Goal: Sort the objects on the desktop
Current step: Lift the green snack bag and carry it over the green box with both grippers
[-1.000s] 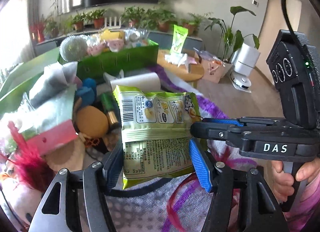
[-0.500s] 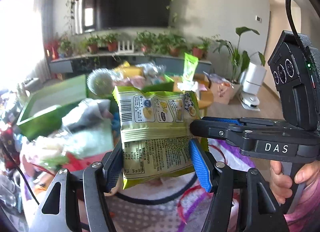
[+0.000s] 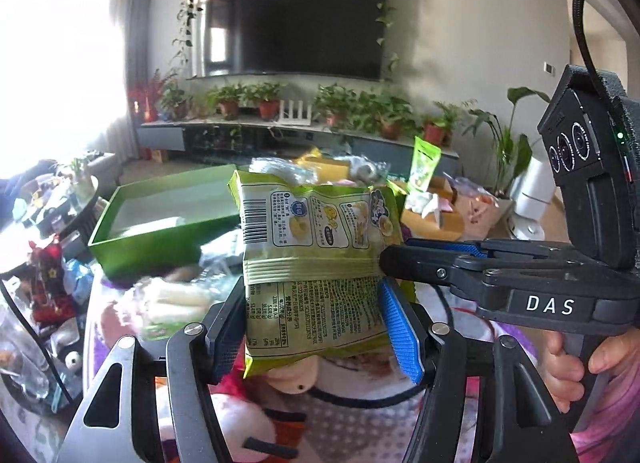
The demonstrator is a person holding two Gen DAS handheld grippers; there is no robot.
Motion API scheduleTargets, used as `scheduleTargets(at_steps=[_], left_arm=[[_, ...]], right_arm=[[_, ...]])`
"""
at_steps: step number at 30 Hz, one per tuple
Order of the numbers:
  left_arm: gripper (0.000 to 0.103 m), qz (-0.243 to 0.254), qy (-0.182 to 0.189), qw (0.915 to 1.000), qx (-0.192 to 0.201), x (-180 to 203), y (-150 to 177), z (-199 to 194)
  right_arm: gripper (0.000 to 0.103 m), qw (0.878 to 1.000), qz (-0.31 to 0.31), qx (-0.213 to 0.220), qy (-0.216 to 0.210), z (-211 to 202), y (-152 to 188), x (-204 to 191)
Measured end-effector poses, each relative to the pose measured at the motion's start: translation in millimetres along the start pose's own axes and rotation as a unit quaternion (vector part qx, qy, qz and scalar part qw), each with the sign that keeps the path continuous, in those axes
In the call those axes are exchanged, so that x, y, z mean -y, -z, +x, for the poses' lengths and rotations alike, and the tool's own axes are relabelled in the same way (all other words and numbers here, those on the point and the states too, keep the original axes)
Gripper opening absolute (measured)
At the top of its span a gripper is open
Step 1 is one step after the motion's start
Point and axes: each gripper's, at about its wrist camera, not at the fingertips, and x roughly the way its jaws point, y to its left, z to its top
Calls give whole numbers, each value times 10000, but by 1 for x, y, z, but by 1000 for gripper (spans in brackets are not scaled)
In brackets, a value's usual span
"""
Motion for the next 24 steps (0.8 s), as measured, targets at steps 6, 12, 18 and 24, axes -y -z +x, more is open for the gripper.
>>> scheduleTargets(at_steps=[6,12,18,24], left_arm=[[64,-46,-178,9998,118,-22,-4,-9],[64,-101,-342,9992,168,-45,-14,-9],[64,-136,-450,9987,204,-68,-27,-3],[64,-43,-546,9982,257,-85,-43,4]], right_arm=[[31,9998,-179,22,-39,13,-13,-25],[31,9992,-401,18,-50,33,-30,-47],[31,9985,-534,9,-91,51,-53,-61],[32,9985,-527,-19,-124,71,-76,-66]])
